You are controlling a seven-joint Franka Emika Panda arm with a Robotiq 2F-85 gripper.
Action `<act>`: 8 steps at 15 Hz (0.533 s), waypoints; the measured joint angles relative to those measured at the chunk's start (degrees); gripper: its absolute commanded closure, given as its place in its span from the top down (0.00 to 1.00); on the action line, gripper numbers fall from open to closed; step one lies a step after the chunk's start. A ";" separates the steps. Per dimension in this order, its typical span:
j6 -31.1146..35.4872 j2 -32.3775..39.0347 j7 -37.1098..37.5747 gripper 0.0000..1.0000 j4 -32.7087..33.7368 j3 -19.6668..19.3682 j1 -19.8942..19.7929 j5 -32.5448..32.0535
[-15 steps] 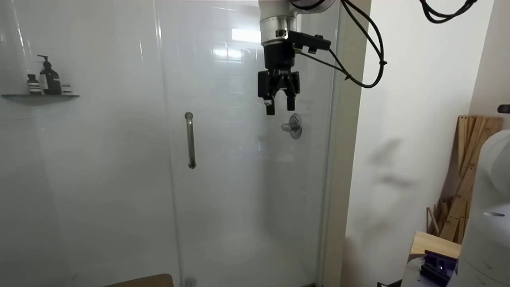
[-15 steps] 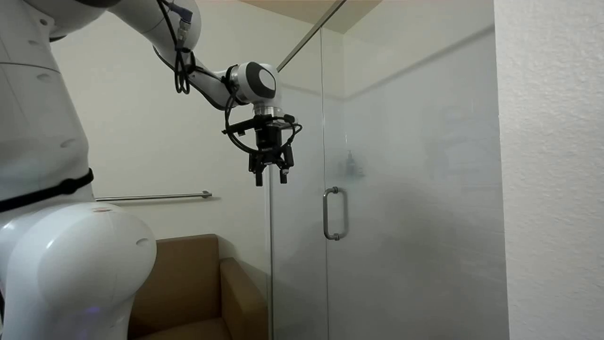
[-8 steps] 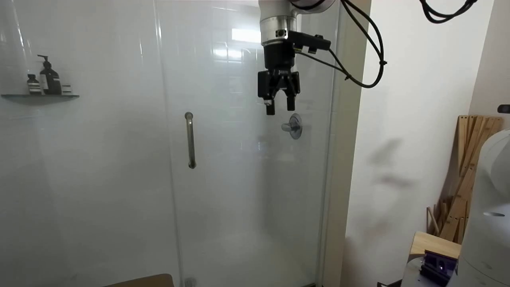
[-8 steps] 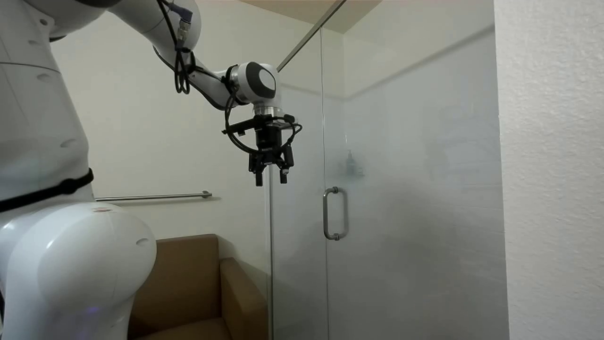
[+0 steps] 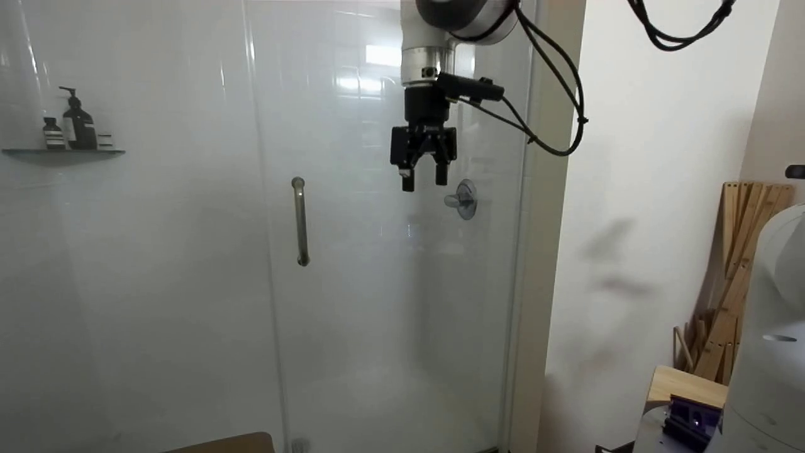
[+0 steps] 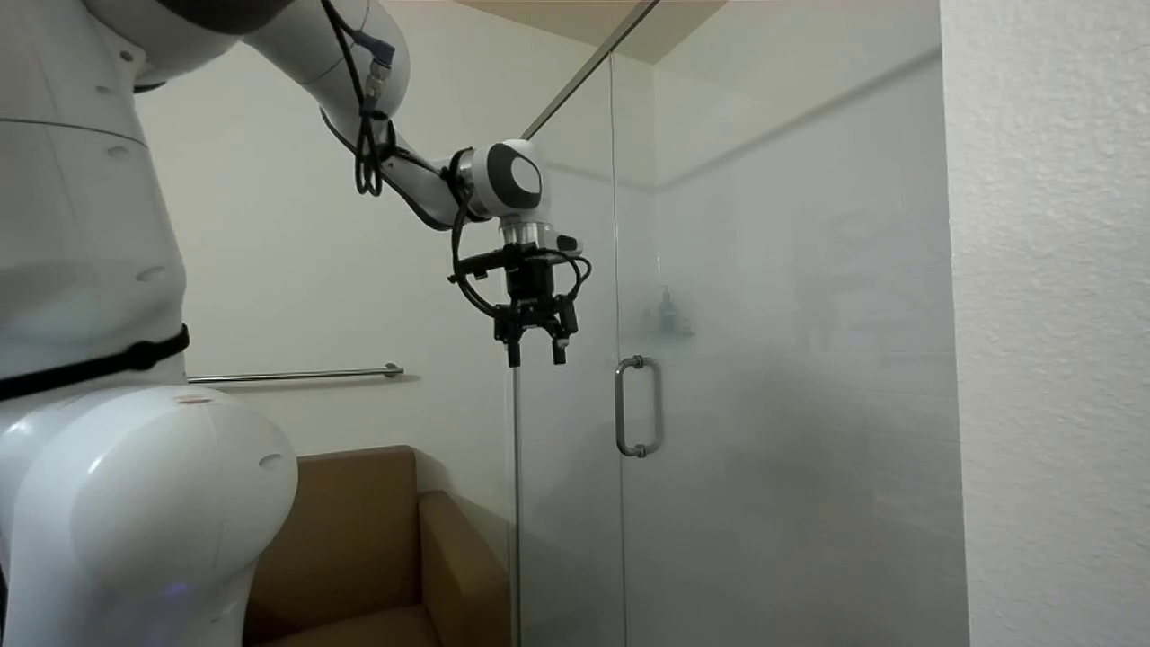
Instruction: Open the shower door.
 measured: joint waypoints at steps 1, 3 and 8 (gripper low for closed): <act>1.81 2.15 0.02 1.00 0.43 -0.04 0.00 -0.03; 5.40 7.22 0.43 1.00 2.18 -0.13 0.00 -0.43; 18.45 22.04 1.04 1.00 10.82 -0.74 0.45 -0.82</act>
